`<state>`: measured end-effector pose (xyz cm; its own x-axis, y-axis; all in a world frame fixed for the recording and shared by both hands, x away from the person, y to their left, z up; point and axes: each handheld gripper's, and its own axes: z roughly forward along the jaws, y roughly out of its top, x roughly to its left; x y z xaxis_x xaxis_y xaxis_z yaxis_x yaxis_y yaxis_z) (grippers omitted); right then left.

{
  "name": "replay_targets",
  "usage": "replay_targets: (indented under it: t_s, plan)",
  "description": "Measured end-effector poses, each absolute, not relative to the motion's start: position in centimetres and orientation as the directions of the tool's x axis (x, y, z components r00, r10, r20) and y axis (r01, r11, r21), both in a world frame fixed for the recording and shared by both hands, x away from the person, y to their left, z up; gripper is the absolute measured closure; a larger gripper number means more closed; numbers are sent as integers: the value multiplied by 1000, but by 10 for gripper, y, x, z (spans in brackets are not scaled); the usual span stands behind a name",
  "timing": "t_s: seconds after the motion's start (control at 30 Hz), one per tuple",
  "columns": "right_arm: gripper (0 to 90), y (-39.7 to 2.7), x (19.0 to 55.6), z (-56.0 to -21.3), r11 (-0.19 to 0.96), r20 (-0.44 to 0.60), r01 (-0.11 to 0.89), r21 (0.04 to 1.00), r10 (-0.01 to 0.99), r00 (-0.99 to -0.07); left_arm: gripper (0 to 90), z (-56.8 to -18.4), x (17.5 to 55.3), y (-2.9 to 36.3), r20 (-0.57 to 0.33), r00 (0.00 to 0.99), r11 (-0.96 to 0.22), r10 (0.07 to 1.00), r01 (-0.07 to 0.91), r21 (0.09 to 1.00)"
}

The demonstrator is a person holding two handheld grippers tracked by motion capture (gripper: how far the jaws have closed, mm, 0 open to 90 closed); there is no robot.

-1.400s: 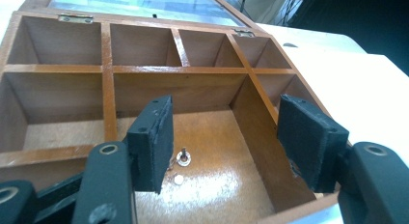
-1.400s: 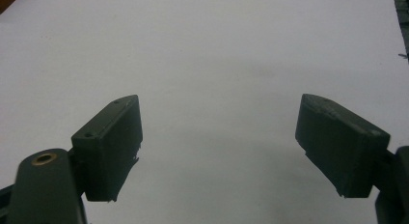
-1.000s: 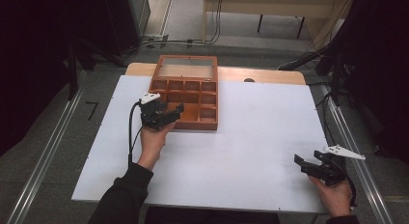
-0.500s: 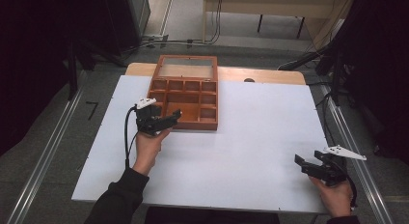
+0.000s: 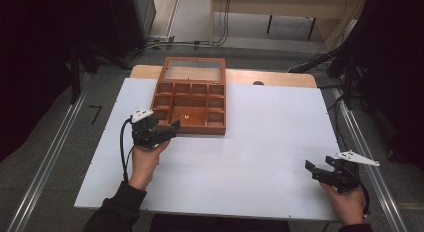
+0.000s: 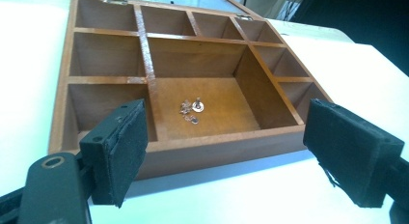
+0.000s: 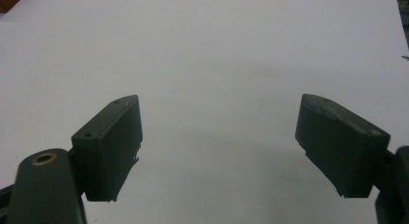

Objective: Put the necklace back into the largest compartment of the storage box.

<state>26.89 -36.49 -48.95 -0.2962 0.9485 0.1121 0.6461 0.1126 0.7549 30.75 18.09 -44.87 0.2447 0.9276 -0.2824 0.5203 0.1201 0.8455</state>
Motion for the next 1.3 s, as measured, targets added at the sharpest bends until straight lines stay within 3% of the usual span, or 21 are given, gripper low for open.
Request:
replay_targets:
  t_s: [1.3]
  plan:
    - [150,-365,268,-489,113,111,644,757,948,-297,163,-468,251,219,-240,203,95,949,542,835]
